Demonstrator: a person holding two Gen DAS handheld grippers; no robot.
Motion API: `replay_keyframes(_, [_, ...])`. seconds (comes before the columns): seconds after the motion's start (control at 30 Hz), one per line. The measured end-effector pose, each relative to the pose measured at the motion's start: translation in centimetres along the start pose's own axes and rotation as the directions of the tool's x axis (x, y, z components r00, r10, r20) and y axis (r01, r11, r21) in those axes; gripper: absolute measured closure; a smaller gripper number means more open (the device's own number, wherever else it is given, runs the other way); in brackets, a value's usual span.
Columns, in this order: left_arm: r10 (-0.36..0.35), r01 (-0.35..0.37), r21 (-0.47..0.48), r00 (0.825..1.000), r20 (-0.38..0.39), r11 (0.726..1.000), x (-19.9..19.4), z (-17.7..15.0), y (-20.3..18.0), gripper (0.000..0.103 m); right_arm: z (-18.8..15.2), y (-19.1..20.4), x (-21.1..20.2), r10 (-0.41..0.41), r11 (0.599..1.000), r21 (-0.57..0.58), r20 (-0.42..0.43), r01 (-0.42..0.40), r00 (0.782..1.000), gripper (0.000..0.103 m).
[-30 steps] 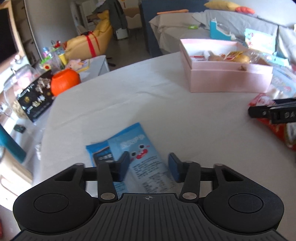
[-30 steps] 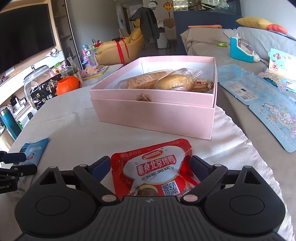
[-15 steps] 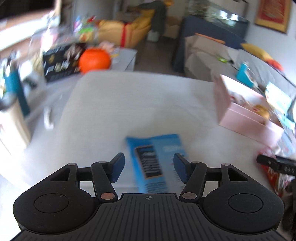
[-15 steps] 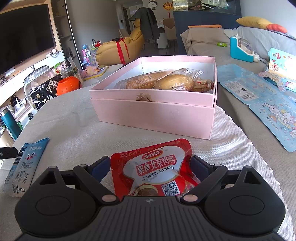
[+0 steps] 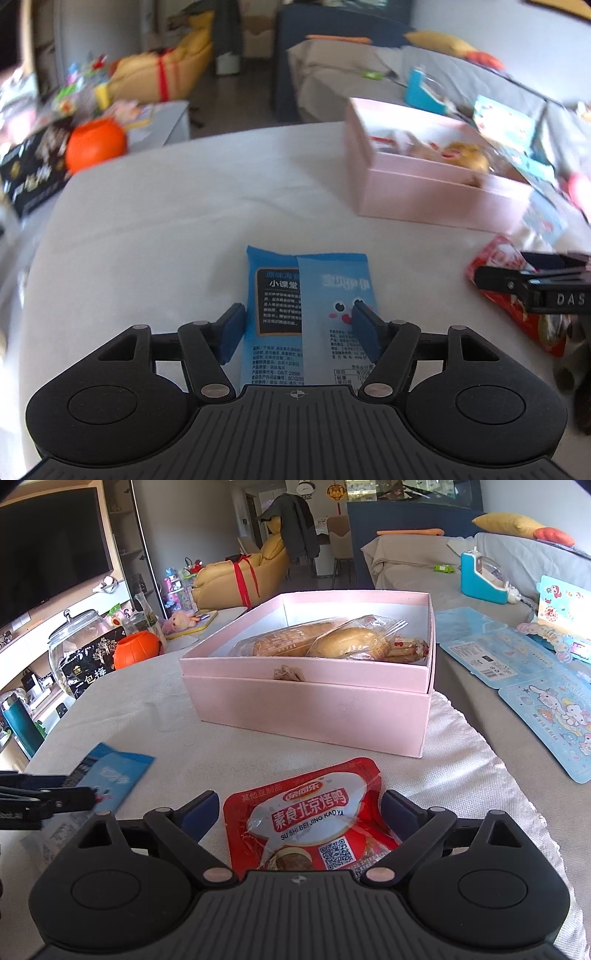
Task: Organize snacks
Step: 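Hold the red packet in the right tool while the left tool adjusts its grip on the blue bag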
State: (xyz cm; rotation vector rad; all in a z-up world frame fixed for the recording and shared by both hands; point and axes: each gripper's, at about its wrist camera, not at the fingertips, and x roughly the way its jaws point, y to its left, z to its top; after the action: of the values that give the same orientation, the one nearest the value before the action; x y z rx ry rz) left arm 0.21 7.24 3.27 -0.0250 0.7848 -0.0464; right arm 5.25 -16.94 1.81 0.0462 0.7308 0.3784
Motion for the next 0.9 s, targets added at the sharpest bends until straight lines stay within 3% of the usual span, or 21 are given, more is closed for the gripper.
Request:
replay_keyframes(0.17, [0.009, -0.012, 0.097, 0.999, 0.032, 0.995, 0.0, 0.1, -1.3, 0.033, 0.0, 0.0, 0.0, 0.001, 1.0, 0.0, 0.0, -0.001, 1.0, 0.007])
replay_keyframes(0.3, [0.025, -0.032, 0.089, 0.996, 0.083, 0.995, -1.5, 0.5, -1.2, 0.038, 0.0, 0.0, 0.0, 0.001, 1.0, 0.0, 0.0, -0.001, 1.0, 0.007])
replay_keyframes(0.43, [-0.01, 0.01, 0.111, 1.0, 0.002, 0.994, -0.4, 0.5, -2.1, 0.037, 0.0, 0.0, 0.0, 0.001, 1.0, 0.0, -0.001, -0.001, 1.0, 0.007])
replay_keyframes(0.5, [-0.003, 0.006, 0.136, 1.0, -0.018, 0.991, 0.5, 0.2, -2.9, 0.019, -0.1, 0.0, 0.0, 0.002, 1.0, 0.001, 0.0, -0.002, 1.0, 0.007])
replay_keyframes(0.6, [-0.007, 0.012, 0.16, 0.999, -0.032, 0.987, 1.2, 0.1, -3.8, 0.007, 0.0, 0.1, 0.0, 0.004, 1.0, 0.001, 0.0, -0.004, 1.0, 0.007])
replay_keyframes(0.9, [0.01, -0.006, 0.102, 0.999, -0.045, 0.995, 1.7, 0.2, -1.9, 0.01, -0.1, 0.1, 0.0, 0.004, 1.0, 0.0, 0.0, -0.004, 1.0, 0.006])
